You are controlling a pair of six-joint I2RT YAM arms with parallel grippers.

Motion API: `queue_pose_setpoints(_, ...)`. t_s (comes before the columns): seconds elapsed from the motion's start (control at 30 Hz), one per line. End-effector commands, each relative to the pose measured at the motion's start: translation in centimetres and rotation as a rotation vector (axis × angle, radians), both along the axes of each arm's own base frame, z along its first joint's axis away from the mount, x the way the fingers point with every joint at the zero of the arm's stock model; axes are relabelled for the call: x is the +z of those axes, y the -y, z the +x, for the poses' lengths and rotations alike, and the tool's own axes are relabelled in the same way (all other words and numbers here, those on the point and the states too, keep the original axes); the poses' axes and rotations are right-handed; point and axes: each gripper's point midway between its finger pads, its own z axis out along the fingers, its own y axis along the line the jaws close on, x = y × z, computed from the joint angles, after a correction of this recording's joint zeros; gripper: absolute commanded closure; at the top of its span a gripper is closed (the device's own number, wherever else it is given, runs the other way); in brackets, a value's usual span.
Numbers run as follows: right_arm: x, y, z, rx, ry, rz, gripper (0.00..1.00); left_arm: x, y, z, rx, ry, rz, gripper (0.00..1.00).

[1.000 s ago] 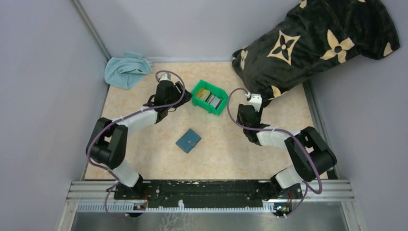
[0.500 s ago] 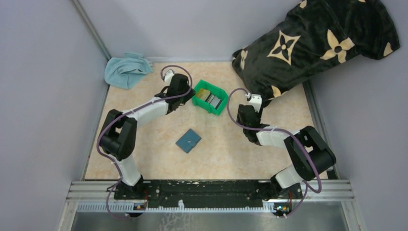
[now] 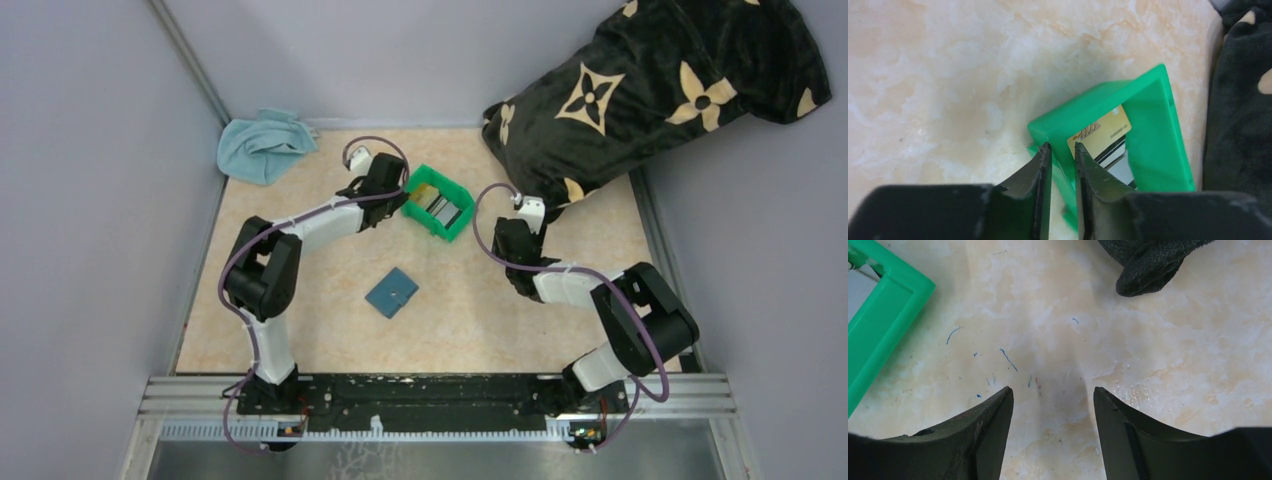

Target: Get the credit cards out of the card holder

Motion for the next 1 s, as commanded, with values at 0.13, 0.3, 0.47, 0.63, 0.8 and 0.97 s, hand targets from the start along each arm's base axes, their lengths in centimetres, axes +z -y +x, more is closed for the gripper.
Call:
queue_pose_setpoints(0.13, 2.4, -0.7, 1.4, -0.011, 0.065, 0.051, 0.40, 0.7, 0.0, 1.7, -0.019, 0.022, 0.102, 0.97)
queue_pose_setpoints(0.3, 2.2, -1.0, 1.5, -0.002, 0.058, 0.060, 0.40, 2.0, -1.3, 2.2, -0.020, 0.058, 0.157, 1.00)
queue_pose_setpoints(0.47, 2.1, -1.1, 1.5, 0.000, 0.056, 0.062, 0.41, 2.5, -3.9, 2.7, 0.029, 0.055, 0.186, 1.00)
queue_pose_setpoints(0.63, 2.0, -1.2, 1.5, 0.004, 0.053, 0.064, 0.41, 1.8, -7.9, 2.2, 0.126, 0.030, 0.158, 1.00)
queue_pose_setpoints(0.8, 1.9, -1.4, 1.5, 0.013, 0.049, 0.073, 0.42, 2.2, -10.9, 1.1, 0.212, 0.041, 0.134, 0.92)
queue_pose_setpoints(0.97, 2.6, -2.3, 1.5, 0.064, 0.069, 0.098, 0.42, 3.1, -11.0, 0.0, 0.194, 0.079, 0.104, 0.34)
